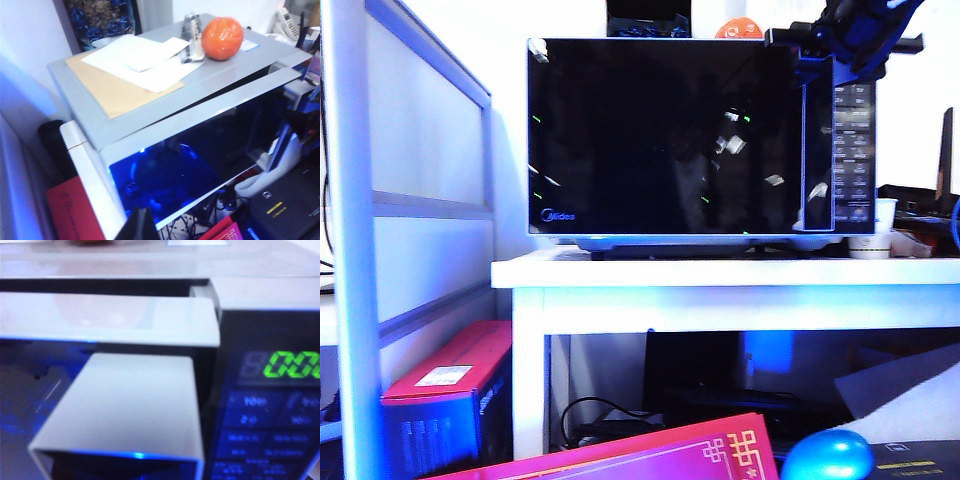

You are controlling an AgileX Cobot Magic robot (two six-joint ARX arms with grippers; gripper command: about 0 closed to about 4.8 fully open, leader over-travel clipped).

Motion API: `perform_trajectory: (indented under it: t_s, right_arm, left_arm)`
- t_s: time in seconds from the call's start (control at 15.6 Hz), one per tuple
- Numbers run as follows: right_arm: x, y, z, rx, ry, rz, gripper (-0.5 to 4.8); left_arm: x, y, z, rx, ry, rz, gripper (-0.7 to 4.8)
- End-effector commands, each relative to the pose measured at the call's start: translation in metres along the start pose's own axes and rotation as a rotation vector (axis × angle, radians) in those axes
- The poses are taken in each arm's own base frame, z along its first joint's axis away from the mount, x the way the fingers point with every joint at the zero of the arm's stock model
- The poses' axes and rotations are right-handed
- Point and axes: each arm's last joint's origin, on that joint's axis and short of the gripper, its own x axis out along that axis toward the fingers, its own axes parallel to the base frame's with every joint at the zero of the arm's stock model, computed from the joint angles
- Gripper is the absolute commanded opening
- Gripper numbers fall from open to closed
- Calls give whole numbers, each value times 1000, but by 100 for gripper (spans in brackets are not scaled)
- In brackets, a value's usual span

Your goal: Open the microwave door, place the orange inside the microwave, then close the microwave door.

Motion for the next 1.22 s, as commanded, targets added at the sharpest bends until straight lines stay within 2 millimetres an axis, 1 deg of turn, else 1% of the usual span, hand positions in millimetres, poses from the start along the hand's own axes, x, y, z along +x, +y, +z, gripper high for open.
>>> perform_trajectory:
  t_s: [0.06, 0.13, 0.19, 0.26, 0.32, 0.39, 0.77, 0.9, 1.16, 1.22]
  right_arm:
    - [-12, -2, 16, 7, -45, 36, 147]
    - [-16, -1, 19, 6, -48, 86, 177]
    - [-18, 0, 21, 5, -56, 117, 245]
    - [-21, 1, 24, 4, -66, 155, 403]
    - [-22, 2, 25, 3, -69, 183, 458]
    - [-24, 3, 26, 2, -70, 211, 479]
    - [-25, 5, 27, -1, -68, 304, 479]
    - [-29, 6, 29, -3, -70, 341, 479]
    - [-59, 6, 49, -9, -102, 372, 479]
    - [-72, 6, 57, -13, -124, 389, 479]
  left_arm:
    - [-1, 0, 1, 5, -12, -3, -5]
    - [-1, 0, 1, 5, -10, -3, -5]
    - [-1, 0, 1, 5, -11, -3, -5]
    - [-1, 0, 1, 5, -10, -3, -5]
    - [-1, 0, 1, 5, -10, -3, -5]
    - [-1, 0, 1, 5, -10, -3, -5]
    - [-1, 0, 1, 5, -8, -3, -5]
    - [-1, 0, 1, 5, -9, -3, -5]
    - [-1, 0, 1, 5, -9, -3, -5]
    - [-1, 0, 1, 5, -9, -3, -5]
